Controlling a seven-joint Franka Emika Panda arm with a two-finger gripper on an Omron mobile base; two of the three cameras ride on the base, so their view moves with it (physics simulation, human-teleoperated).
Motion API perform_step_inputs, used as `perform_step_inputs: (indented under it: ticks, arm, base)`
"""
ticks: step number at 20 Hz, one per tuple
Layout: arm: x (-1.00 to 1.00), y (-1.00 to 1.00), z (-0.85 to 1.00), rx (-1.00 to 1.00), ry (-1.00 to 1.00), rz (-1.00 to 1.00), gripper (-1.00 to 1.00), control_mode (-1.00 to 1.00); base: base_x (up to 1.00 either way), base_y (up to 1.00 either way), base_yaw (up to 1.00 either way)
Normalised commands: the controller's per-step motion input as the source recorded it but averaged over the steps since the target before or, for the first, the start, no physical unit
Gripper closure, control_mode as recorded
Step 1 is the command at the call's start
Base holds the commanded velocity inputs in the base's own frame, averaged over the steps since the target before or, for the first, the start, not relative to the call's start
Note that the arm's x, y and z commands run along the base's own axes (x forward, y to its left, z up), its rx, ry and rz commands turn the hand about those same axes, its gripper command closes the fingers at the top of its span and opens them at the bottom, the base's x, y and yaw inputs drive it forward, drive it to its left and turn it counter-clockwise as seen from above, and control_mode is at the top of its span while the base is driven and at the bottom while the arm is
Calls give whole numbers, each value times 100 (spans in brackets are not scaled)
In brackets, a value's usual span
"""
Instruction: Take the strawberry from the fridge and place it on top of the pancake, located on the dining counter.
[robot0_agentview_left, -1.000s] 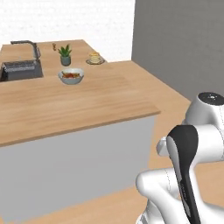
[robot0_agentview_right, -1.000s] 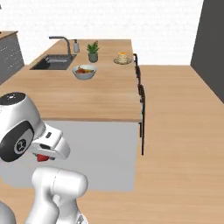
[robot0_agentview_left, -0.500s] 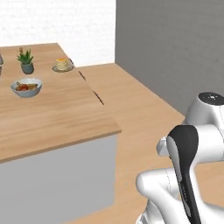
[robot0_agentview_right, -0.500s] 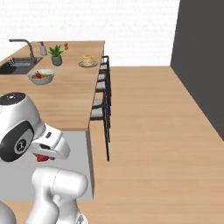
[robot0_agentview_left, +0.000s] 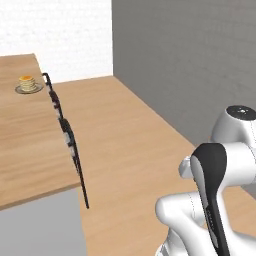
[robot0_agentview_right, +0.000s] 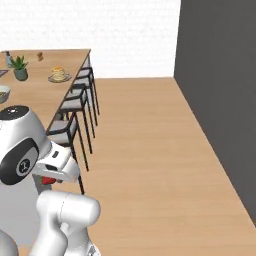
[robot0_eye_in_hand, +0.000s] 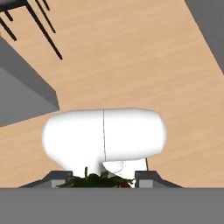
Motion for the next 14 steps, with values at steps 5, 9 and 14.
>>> perform_step_inputs:
  ticks: [5,9,14]
  arm:
    - [0,0,0,0,0,0,100,100]
    - [0,0,0,0,0,0,100,100]
    - [0,0,0,0,0,0,100,100]
  base:
    - [76,-100,-3]
    - [85,-86,0]
    - [94,-67,0]
